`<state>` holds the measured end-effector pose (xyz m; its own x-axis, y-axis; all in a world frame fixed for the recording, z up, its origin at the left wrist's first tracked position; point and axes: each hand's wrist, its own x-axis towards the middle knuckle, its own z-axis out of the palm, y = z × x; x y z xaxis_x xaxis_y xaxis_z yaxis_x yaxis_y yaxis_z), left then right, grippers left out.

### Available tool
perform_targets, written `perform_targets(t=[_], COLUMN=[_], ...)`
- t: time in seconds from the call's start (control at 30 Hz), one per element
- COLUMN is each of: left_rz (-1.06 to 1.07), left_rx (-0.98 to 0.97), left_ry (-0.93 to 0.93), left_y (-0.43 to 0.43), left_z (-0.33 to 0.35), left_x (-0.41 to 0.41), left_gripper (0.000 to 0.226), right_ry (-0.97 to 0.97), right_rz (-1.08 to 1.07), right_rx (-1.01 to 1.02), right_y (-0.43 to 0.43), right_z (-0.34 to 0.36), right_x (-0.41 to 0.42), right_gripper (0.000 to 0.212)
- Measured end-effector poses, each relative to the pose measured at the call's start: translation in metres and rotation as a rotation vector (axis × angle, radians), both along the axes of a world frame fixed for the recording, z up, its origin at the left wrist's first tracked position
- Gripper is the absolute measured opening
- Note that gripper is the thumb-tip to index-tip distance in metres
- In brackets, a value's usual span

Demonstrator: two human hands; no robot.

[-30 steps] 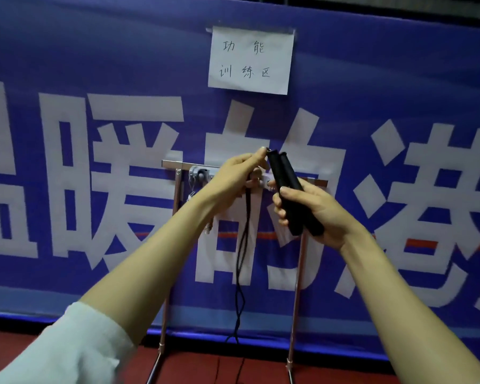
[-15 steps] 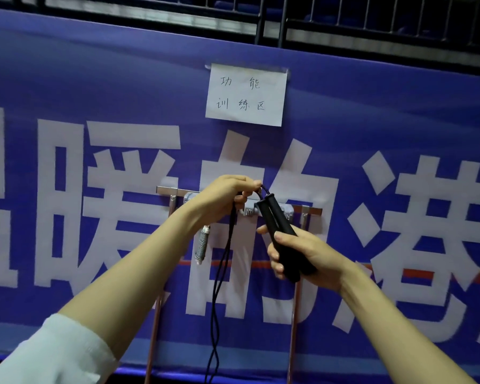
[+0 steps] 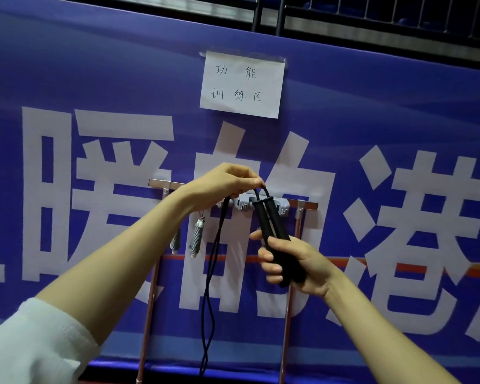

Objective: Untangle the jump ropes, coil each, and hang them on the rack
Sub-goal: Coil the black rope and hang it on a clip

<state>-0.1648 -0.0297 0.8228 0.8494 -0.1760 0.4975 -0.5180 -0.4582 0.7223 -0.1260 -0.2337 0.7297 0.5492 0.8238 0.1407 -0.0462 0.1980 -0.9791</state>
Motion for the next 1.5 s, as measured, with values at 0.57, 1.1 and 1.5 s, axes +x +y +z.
perform_targets(t=[0.57, 1.1, 1.5], left_rz=[-0.082, 0.224, 0.259], left_rx=[-0.399, -0.225, -0.130], left_ry=[0.200, -0.201, -0.129], left_y=[-0.049, -0.034, -0.059], left_z=[-0.084, -0.021, -0.003], left_x=[0.022, 0.008, 0.016], left_gripper=[0.037, 0.021, 0.023], right_ry=[-0.051, -0.340, -0.586], right_rz=[-0.756, -0.649, -0.882], right_rx=[0.335, 0.236, 0.099], right_y=[0.022, 0.025, 0.037], right_z=[0.038, 0.043, 0.021], right_x=[0.041, 0.030, 0.023], right_gripper=[0.025, 0.014, 0.008])
